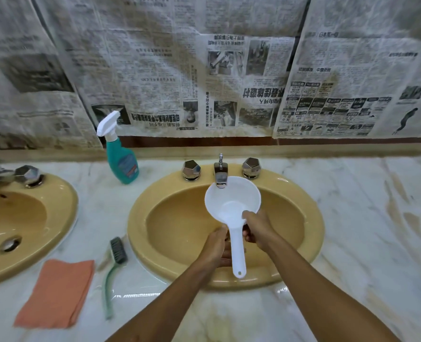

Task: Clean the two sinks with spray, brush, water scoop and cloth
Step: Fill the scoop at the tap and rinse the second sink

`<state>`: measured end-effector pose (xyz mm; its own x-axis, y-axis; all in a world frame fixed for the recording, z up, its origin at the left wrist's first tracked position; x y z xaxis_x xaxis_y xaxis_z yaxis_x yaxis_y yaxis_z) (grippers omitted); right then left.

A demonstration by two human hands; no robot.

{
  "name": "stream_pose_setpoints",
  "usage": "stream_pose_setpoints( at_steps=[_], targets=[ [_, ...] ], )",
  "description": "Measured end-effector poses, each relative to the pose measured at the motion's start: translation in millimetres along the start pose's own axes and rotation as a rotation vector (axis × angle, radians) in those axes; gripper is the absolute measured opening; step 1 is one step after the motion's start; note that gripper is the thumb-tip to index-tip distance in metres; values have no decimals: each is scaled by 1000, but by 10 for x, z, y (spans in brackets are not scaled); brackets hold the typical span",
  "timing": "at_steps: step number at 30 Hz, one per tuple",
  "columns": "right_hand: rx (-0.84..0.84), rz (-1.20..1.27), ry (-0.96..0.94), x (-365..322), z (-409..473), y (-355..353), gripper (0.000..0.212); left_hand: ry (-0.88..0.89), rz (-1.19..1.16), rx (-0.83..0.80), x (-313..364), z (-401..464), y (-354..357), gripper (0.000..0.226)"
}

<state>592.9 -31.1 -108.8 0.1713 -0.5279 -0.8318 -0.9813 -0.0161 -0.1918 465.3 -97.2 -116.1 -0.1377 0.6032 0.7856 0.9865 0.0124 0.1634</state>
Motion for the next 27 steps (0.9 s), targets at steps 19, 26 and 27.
stream_pose_setpoints(
  at_steps=[19,26,27],
  targets=[
    [328,-854,-281,-1239,1018,-381,65,215,298,280,-115,143,-97,7],
    [251,-1004,-303,-1368,1221,-197,45,145,364,376,-112,181,-55,25],
    [222,-1012,-299,-1390,1244,-201,44,138,394,389,-117,190,-48,26]
  ],
)
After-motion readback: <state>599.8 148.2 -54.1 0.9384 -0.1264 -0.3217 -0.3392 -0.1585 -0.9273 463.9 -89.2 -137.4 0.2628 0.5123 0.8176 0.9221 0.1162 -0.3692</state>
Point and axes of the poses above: each hand's wrist, its own z-axis towards the middle knuckle, its own y-axis out of the palm, x = y × z, the point moved 6 cm from there along z, towards the middle knuckle, and after that the axes turned 2 degrees about -z, right-handed, at the moved point
